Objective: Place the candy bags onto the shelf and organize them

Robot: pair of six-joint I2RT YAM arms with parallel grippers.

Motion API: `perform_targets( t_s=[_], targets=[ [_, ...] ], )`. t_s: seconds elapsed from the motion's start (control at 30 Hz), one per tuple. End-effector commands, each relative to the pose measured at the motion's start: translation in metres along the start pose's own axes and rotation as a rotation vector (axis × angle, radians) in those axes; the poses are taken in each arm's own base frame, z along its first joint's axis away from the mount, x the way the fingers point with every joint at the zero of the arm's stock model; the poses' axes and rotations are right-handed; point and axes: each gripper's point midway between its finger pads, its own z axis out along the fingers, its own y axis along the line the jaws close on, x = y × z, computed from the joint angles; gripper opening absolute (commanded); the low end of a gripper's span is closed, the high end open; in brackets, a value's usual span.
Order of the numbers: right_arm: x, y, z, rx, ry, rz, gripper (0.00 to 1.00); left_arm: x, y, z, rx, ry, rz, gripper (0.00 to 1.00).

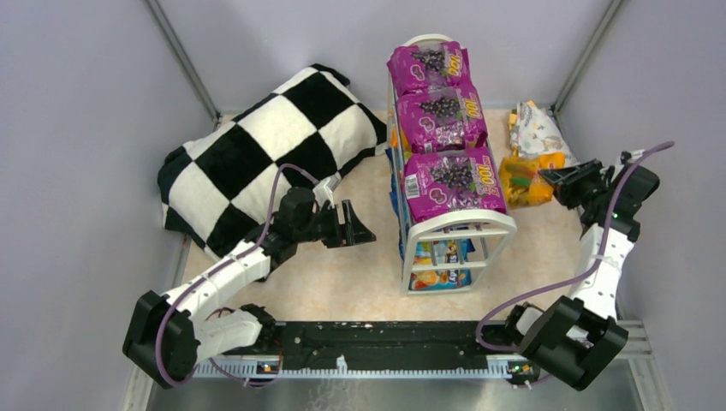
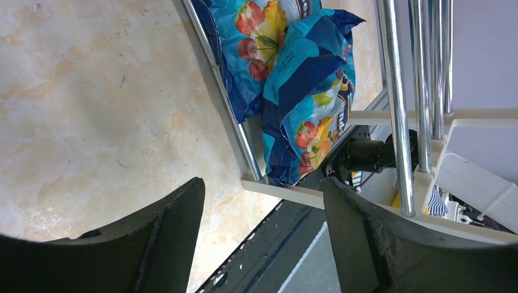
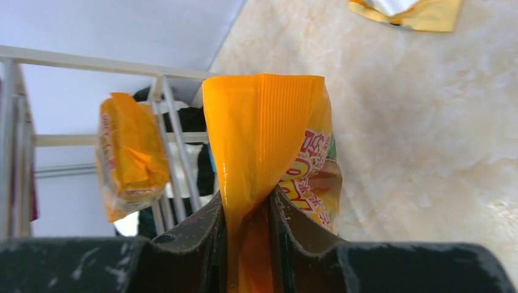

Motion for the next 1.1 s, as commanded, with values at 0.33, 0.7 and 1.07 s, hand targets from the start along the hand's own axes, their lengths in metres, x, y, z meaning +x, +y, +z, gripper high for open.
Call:
perform_targets(
  t_s=[0.33, 0.7, 1.07],
  targets=[
    [-0.005, 0.160, -0.037, -0.429, 0.125, -0.026, 0.00, -0.004, -0.009, 0.002, 0.055, -0.014, -0.021, 0.77],
    [0.070, 0.155, -0.035, -0.486, 0.395, 0.093, 0.00, 0.000, -0.006, 0.008, 0.059, 0.010, -0.030, 0.77],
    [0.099, 0.164, -0.039, -0.546, 0.563, 0.209, 0.00, -0.003, -0.010, 0.010, 0.081, 0.008, -0.032, 0.77]
  ],
)
